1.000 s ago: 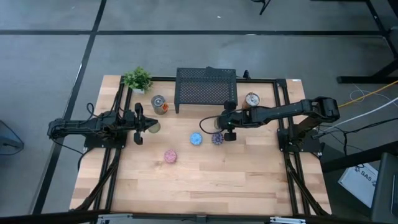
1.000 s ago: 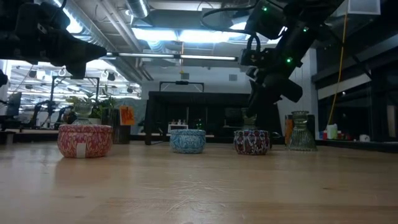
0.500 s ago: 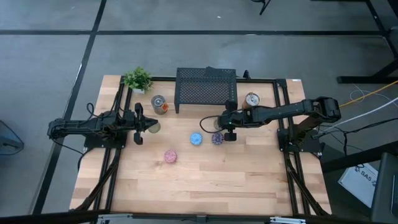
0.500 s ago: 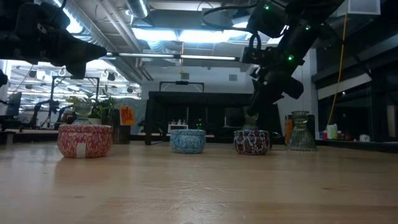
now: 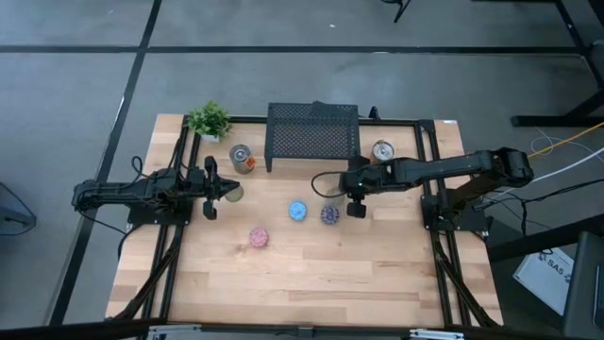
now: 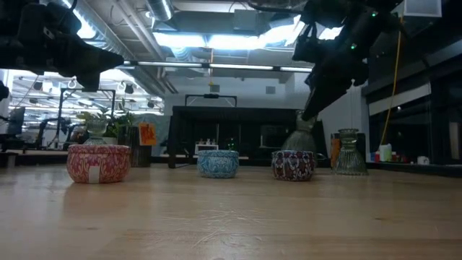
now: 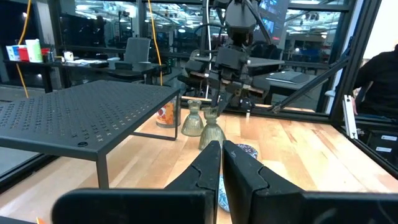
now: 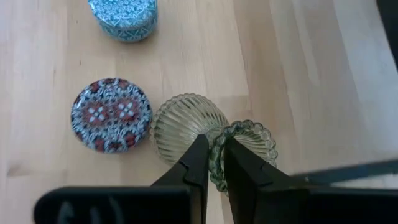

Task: Pick & Place candle stick holders
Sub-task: Put the middle green glass candle holder on the shelf

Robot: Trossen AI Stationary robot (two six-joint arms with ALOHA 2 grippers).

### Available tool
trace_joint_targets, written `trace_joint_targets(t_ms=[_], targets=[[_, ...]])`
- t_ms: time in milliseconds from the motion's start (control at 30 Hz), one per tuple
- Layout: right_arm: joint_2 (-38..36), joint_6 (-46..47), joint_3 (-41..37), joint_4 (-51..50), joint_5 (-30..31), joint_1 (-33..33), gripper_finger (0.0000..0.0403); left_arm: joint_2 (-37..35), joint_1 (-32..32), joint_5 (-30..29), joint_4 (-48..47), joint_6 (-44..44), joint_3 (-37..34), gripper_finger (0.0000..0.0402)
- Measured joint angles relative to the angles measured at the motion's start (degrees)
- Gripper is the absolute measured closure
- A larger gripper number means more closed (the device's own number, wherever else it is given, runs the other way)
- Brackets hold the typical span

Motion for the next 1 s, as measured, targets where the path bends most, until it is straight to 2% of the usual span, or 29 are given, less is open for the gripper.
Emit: trace_joint_targets(t_ms=[367,600,1000], targets=[[-1.9,0.0,0.2,-4.3,0.3,1.7,0.0366,0.0,0.0,0.0,0.0,0.0,0.0,0.0391],[-4.1,1.6,0.2,-7.5,-3.8,1.8,0.0366,0.0,0.0,0.0,0.0,0.0,0.0,0.0389],[-8.3,1.8,0.3,-7.9,-5.2,2.5,0.0366,0.0,0.0,0.0,0.0,0.0,0.0,0.039]])
